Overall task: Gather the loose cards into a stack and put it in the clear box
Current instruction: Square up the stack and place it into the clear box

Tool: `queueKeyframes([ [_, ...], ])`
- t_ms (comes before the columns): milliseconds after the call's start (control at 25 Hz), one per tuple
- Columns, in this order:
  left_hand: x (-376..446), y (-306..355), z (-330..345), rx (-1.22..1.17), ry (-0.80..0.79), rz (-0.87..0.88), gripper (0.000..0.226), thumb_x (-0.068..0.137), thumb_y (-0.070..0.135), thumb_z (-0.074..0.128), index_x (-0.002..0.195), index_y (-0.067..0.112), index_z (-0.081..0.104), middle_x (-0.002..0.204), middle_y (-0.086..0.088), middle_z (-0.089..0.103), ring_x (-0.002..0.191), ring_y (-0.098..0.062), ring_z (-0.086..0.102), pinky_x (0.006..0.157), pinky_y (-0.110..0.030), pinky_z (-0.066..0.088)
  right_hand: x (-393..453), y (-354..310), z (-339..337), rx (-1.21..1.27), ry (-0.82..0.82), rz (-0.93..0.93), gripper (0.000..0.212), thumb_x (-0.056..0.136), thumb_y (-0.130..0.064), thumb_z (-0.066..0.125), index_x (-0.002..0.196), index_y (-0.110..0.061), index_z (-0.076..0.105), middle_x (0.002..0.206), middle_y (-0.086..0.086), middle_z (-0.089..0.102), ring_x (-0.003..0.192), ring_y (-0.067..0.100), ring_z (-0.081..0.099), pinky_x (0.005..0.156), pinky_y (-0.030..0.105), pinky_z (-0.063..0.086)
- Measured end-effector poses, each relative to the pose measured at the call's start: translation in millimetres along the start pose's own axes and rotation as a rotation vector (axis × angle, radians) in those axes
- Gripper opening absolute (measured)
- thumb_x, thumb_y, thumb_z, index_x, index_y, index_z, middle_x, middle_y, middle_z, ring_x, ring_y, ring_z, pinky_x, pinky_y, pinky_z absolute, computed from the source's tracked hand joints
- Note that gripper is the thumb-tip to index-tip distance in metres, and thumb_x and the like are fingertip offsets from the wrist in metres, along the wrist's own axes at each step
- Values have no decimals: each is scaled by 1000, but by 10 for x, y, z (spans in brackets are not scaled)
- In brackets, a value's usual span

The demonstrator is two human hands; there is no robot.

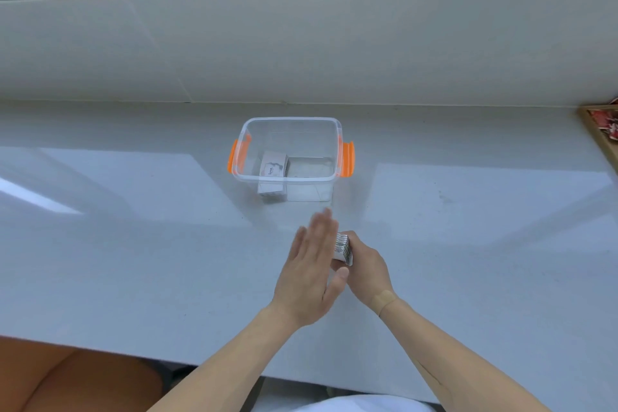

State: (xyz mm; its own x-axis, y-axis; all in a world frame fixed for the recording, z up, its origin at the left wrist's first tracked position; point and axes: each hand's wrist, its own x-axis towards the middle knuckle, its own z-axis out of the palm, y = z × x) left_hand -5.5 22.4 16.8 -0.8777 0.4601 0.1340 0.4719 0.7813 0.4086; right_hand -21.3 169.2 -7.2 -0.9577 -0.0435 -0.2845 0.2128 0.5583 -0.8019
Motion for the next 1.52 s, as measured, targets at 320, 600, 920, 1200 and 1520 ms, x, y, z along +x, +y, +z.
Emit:
queueKeyframes([
  [320,-1,-106,79,164,-163,37,70,95,34,36,154,13,5,164,0,-2,151,-15,-6,123,-41,6,-3,33,29,12,1,3,34,78,-33,63,106,-44,47,82,-12,69,75,13,64,67,37,54],
  [600,53,-239,30,128,-237,79,72,94,30,33,154,19,-4,163,6,-10,149,-9,-16,122,-37,-6,-13,44,52,9,36,33,29,69,-56,54,94,-42,48,78,-9,68,71,13,63,64,40,54],
  [920,383,-758,-396,-400,-232,-158,75,84,21,63,150,24,28,156,2,29,143,-12,29,114,-25,26,209,-411,-127,-68,-134,94,27,67,-52,67,91,-42,58,87,-12,70,81,15,66,74,35,54],
  [1200,342,-1077,-882,-1032,-481,-429,49,70,31,75,117,29,58,115,0,68,103,-13,66,93,-33,54,270,-1040,-299,210,-301,67,24,77,-33,74,101,-33,67,93,-11,75,86,8,71,64,24,58],
  [1520,480,-1115,-1160,-1227,-269,-470,41,79,25,70,117,19,56,117,-16,65,104,-28,67,90,-48,57,469,-1558,-319,350,-363,12,28,83,-34,73,110,-33,66,106,-2,74,95,18,71,74,34,60],
])
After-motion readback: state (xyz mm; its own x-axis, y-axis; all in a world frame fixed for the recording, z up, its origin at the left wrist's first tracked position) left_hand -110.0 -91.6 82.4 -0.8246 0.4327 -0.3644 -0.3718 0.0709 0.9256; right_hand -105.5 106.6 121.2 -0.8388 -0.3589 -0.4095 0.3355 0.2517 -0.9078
